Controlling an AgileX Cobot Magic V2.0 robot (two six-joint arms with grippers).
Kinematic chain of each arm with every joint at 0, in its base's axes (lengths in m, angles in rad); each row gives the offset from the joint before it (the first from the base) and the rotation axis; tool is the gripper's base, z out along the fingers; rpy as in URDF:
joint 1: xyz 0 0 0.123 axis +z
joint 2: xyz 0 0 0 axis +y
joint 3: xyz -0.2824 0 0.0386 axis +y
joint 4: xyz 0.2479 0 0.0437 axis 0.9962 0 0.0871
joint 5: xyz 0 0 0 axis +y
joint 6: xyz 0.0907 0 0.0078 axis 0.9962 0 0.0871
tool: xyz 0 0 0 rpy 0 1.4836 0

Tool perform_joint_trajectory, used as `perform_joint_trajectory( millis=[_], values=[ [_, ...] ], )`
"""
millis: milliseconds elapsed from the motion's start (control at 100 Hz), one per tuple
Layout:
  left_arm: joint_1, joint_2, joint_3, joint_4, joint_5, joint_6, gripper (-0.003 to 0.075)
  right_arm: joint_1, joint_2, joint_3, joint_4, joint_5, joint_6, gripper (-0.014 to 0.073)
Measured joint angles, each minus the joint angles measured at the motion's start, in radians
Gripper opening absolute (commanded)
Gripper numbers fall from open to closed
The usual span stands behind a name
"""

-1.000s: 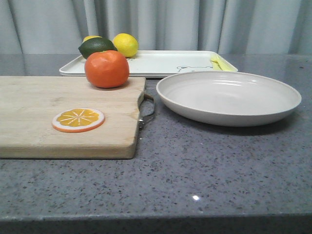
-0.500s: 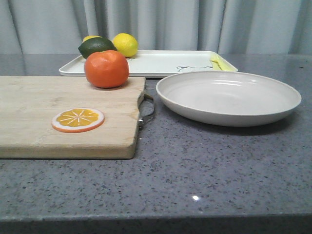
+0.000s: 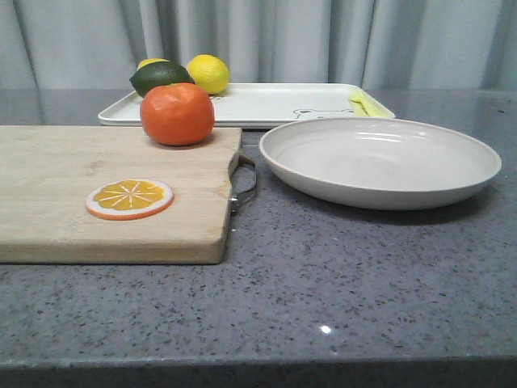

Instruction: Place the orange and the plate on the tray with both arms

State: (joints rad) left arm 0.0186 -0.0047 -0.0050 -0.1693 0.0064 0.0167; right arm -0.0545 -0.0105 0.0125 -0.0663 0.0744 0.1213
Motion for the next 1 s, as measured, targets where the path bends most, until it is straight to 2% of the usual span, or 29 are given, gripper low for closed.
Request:
perform_joint_trajectory(
  millis=[180,610,750,1000],
  values=[
    [0.000,0.028,-0.082,-0.004,0.044,0.000,-0.0019,0.000,0.052,-0.091,0.000,0.065,0.000,-0.0065],
    [0.000,0.302,-0.323,-0.004,0.075,0.000,-0.0019,0.000,0.347,-0.363,0.030,0.216,0.000,-0.0065],
    [0.000,0.351,-0.332,-0.004,0.075,0.000,-0.0019,0.000,0.386,-0.384,0.087,0.209,0.000,-0.0066],
    [0.000,0.370,-0.332,-0.035,0.060,0.000,-0.0019,0.000,0.390,-0.387,0.102,0.205,0.000,-0.0066]
  ],
)
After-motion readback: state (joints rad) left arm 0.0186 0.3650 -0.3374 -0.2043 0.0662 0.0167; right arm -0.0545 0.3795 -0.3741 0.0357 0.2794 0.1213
